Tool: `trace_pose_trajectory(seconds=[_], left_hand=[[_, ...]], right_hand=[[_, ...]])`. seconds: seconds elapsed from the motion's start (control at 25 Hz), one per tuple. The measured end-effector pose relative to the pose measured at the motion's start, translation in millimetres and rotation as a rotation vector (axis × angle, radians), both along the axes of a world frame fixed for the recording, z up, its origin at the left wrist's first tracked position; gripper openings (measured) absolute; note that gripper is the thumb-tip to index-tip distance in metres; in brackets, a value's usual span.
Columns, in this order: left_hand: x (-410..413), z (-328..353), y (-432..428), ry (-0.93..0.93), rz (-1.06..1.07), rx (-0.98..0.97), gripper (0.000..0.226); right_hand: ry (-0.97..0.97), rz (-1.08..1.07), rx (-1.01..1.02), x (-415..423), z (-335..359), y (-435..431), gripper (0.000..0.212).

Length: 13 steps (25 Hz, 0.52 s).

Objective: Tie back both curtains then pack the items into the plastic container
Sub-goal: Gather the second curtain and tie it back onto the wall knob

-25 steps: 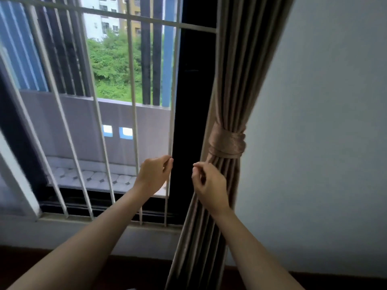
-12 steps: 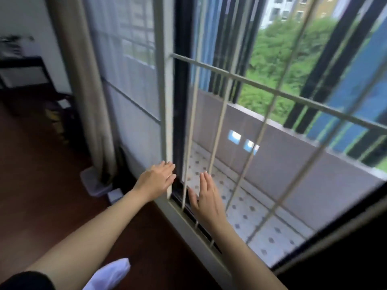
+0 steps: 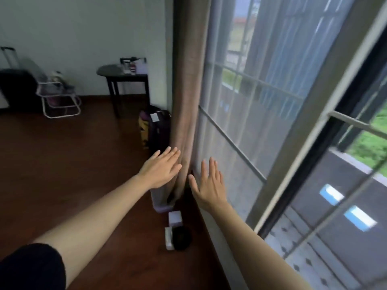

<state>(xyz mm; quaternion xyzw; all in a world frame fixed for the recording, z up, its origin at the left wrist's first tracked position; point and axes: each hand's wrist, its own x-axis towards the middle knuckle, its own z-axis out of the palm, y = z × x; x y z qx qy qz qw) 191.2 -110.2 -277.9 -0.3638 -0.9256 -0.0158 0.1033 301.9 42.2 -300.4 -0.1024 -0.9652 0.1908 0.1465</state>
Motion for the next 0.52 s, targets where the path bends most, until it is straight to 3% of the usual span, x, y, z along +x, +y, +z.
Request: trace_pose_trajectory(seconds=[0.24, 0.52], left_hand=[[-96, 5, -58, -0.050, 0.145, 0.044, 0.058], [-243, -1, -94, -0.092, 0.212, 0.168, 0.057]], right_hand=[[0.000, 0.173, -0.007, -118, 0, -50, 0.077], [-0.035, 0.196, 0.033, -287, -14, -94, 0.074]])
